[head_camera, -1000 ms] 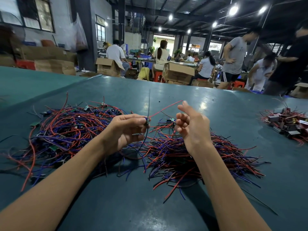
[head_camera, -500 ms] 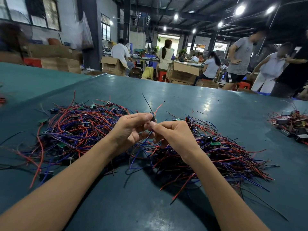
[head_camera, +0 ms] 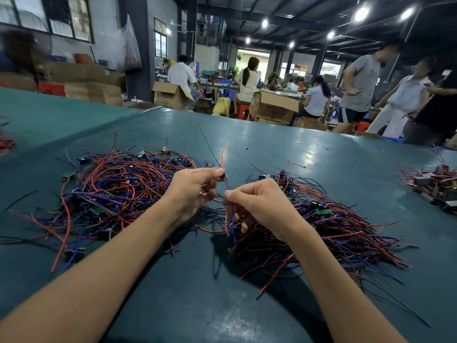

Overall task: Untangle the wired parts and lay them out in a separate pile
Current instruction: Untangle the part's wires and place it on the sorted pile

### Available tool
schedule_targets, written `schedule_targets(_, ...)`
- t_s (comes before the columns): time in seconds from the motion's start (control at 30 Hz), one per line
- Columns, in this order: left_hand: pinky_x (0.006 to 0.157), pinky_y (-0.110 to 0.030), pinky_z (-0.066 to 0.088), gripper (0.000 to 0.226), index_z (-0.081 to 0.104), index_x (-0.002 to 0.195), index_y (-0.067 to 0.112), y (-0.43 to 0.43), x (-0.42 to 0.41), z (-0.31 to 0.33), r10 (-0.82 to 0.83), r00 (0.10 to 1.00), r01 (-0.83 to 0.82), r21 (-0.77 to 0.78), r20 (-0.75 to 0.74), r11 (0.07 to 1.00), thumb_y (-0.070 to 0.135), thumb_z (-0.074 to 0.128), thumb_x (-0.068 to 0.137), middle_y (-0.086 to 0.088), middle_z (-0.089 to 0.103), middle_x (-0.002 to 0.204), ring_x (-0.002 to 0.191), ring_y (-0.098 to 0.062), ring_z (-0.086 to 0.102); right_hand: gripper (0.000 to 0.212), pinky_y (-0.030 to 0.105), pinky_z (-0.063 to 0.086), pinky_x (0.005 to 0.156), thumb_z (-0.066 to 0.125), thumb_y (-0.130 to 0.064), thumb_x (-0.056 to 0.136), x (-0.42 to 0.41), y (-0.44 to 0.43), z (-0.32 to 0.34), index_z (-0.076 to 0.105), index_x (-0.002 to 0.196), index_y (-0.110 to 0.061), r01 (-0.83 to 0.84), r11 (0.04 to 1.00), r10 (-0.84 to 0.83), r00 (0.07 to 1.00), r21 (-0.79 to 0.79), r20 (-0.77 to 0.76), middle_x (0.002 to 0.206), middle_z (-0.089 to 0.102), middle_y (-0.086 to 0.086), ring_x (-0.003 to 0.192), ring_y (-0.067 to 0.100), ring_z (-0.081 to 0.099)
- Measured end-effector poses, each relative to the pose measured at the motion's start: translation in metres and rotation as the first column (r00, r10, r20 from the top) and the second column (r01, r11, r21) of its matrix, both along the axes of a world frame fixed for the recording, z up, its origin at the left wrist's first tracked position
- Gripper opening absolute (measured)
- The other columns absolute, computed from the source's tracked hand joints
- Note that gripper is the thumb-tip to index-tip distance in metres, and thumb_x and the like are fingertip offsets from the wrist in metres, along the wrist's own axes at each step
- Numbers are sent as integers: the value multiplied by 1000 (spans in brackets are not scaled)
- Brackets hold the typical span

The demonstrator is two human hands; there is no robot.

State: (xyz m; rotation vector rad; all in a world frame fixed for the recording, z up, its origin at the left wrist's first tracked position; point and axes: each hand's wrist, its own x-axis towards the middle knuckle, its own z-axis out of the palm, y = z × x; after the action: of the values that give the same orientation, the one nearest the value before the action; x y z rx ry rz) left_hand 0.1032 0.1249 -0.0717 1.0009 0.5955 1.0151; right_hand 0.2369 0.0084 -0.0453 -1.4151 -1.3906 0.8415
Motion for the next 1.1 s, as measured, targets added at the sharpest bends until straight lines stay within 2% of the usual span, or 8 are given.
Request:
schedule_targets(0.2, 43, -18, 43, 4, 70, 85, 1, 5, -2, 0, 121, 991, -116, -86, 57, 990, 2, 74, 85, -2, 67, 63, 51, -4, 54, 25, 26, 49, 40, 66, -14, 97, 0, -8, 5, 76, 79, 1, -194, 977, 199, 978, -84, 61, 68, 65, 15, 55, 18, 60)
schedule_targets(0.4, 44, -19, 43, 3, 73, 85, 1, 4, 1, -2, 131, 990, -128, -59, 58, 990, 3, 75, 85, -4, 68, 68, 53, -5, 54, 24, 25, 48, 41, 68, -17, 95, 7, -16, 11, 75, 82, 3, -283, 951, 295, 951, -121, 94, 69, 69, 15, 54, 17, 61)
schedule_targets(0.5, 44, -19, 44, 7, 73, 81, 5, 6, 3, -1, 150, 983, -141, -83, 108, 987, 5, 74, 88, -3, 68, 68, 52, -4, 54, 33, 22, 36, 43, 74, -31, 88, 9, -22, 17, 76, 72, -3, -321, 941, 334, 932, -107, 141, 58, 66, 13, 47, 21, 54)
schedule_targets(0.57, 45, -20, 45, 6, 74, 83, 6, 6, 1, -1, 131, 980, -116, -107, 147, 987, 8, 74, 88, -4, 68, 73, 54, -4, 57, 47, 24, 30, 45, 74, -46, 84, 7, -23, 21, 70, 56, -8, -257, 967, 253, 956, 6, 149, 45, 55, 9, 40, 20, 43)
schedule_targets(0.63, 49, -22, 47, 6, 75, 88, 5, 6, -2, -1, 85, 979, -65, -114, 183, 991, 10, 72, 89, -7, 69, 83, 60, -6, 60, 59, 25, 30, 46, 68, -55, 84, 5, -21, 22, 61, 44, -12, -97, 979, 87, 994, 181, 65, 38, 44, 5, 34, 18, 35)
schedule_targets(0.73, 55, -22, 49, 16, 74, 104, 3, 3, -5, 1, -14, 973, 36, -95, 228, 995, 11, 67, 92, -9, 71, 98, 71, -8, 62, 61, 26, 30, 43, 63, -44, 95, 7, -15, 20, 61, 44, -12, 199, 908, -148, 976, 368, -163, 38, 43, 5, 32, 19, 32)
schedule_targets(0.87, 60, -19, 49, 27, 71, 116, 6, -5, -7, 6, -180, 944, 202, -51, 275, 978, 14, 61, 92, -3, 73, 105, 74, -5, 62, 55, 24, 34, 39, 60, -35, 100, 8, -8, 15, 66, 52, -10, 412, 832, -254, 878, 372, -405, 43, 50, 6, 35, 18, 39)
schedule_targets(1.1, 67, -22, 52, 33, 74, 117, 9, -10, -9, 9, -333, 895, 339, 32, 298, 940, 13, 57, 89, 0, 71, 110, 79, -7, 60, 48, 24, 49, 51, 60, -32, 101, 7, -3, 10, 73, 60, -10, 488, 801, -312, 836, 349, -452, 52, 60, 8, 44, 22, 56)
